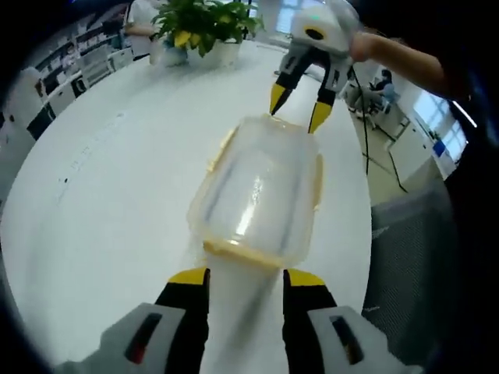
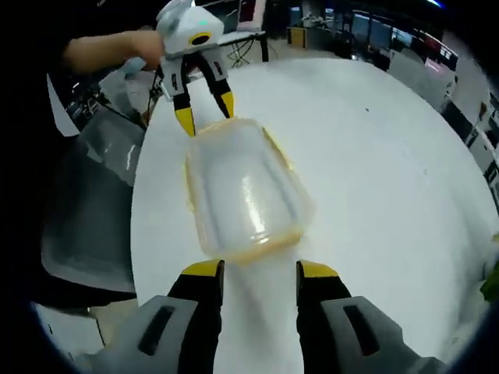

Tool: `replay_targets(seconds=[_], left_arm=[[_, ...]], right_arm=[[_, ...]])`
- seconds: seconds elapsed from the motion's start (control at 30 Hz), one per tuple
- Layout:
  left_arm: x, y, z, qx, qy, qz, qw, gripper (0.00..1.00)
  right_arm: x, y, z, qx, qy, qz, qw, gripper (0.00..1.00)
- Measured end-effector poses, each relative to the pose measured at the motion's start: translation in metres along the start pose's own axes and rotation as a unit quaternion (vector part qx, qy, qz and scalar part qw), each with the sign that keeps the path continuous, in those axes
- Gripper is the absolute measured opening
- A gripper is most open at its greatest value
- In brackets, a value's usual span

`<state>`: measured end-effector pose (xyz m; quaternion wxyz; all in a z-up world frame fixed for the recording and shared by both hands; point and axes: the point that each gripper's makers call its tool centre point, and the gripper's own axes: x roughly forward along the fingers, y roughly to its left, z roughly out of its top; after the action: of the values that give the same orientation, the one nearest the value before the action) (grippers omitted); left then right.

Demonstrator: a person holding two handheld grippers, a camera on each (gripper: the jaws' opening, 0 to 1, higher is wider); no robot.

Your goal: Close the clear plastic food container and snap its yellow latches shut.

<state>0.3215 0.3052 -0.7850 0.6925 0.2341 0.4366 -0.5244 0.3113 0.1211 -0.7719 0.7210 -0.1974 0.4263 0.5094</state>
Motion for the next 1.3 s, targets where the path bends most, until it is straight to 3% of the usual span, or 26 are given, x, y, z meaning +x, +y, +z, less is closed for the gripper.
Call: replay_targets(seconds=[0.2,0.3,0.37,0.53,0.7,0.9,0.97,1.07,1.13,1.3], left_arm=[[-0.006,0.0,0.002,-0.047,-0.022,-0.004,0.9986,0.31],[-0.01,-0.001,0.004,-0.047,-0.027,0.001,0.9985,0.31],[-0.011,-0.003,0.008,-0.067,-0.042,-0.002,0.9969,0.31],[-0.008,-0.011,0.018,-0.154,-0.088,-0.032,0.9836,0.31],[-0.003,-0.004,0.016,-0.232,-0.109,-0.025,0.9662,0.3],[0.001,-0.004,0.012,-0.266,-0.118,-0.019,0.9567,0.21],[0.004,-0.005,0.01,-0.267,-0.114,-0.018,0.9569,0.21],[0.004,-0.003,0.012,-0.289,-0.122,-0.013,0.9494,0.2],[0.004,-0.005,0.013,-0.271,-0.119,-0.011,0.9553,0.2],[0.004,-0.006,0.013,-0.274,-0.12,-0.016,0.9541,0.19]], right_arm=[[-0.002,0.008,0.009,0.042,-0.03,0.006,0.9987,0.33],[-0.002,0.011,0.012,0.047,-0.035,0.006,0.9983,0.34],[-0.002,0.012,0.013,0.05,-0.037,0.005,0.998,0.34],[-0.002,0.005,0.013,0.091,-0.055,-0.009,0.9943,0.33],[0.001,0.003,0.011,0.159,-0.074,-0.01,0.9845,0.33],[0.01,0.015,0.009,0.163,-0.073,0.007,0.9839,0.31],[0.011,0.017,0.011,0.168,-0.078,0.013,0.9825,0.3],[0.012,0.016,0.012,0.178,-0.073,0.01,0.9812,0.3],[0.012,0.017,0.012,0.17,-0.071,0.008,0.9828,0.3],[0.011,0.017,0.011,0.151,-0.083,0.015,0.9849,0.28]])
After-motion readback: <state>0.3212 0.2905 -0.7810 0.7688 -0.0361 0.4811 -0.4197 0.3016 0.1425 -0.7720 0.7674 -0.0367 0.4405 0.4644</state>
